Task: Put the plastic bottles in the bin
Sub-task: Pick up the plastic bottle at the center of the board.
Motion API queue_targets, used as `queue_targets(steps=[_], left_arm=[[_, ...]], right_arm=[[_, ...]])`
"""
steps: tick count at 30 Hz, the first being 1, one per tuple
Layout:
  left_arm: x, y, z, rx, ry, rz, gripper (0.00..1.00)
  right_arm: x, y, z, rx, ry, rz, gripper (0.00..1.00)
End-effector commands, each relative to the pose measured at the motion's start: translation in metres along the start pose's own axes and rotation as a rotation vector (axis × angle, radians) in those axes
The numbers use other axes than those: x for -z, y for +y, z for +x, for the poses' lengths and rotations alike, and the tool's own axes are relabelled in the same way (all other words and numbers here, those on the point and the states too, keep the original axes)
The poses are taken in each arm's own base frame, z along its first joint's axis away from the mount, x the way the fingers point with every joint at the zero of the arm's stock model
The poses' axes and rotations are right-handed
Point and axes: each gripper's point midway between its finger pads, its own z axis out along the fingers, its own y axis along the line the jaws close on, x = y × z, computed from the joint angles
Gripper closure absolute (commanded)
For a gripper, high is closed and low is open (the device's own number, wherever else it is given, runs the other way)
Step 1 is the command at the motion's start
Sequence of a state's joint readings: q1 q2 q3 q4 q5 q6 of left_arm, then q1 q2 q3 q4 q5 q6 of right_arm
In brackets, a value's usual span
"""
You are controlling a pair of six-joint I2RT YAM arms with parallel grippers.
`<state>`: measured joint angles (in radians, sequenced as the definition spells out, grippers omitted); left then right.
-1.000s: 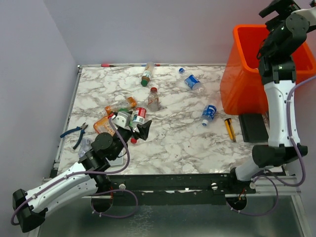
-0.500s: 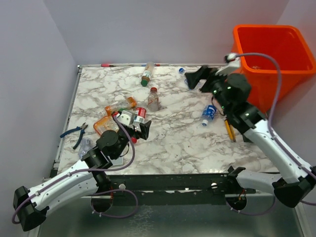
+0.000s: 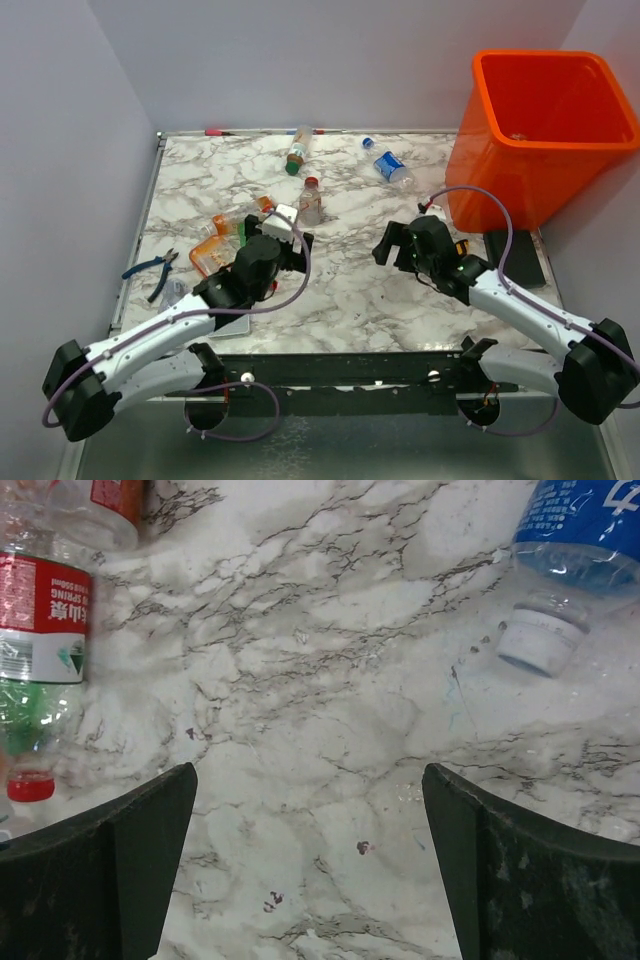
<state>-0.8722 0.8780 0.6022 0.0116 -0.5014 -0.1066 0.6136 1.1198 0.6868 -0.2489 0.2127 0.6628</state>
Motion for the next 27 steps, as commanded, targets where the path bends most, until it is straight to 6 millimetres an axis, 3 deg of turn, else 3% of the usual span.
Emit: queue_targets(steps=[1,7,14,27], left_arm=[[-0.023,0.000,0.038,0.017,0.236,-0.022,0.03],[-0.062,0.020,0.059,0.108,0.422,-0.069,0.11],[-0.101,0.031,0.086,0.055,0.601,-0.091,0.12],[-0.117,0.047,0.136,-0.014,0.759,-0.157,0.22]], right_arm=[[0.010,0.026,-0.014,-0.058,-0.051,-0.131,0.03],[0.028,0.028,-0.020,-0.033,-0.079,-0.171,0.02],[0.047,0.031,-0.015,-0.038,-0.092,-0.243,0.02],[0.068,0.029,-0.018,-0.013,-0.117,-0.277,0.01]])
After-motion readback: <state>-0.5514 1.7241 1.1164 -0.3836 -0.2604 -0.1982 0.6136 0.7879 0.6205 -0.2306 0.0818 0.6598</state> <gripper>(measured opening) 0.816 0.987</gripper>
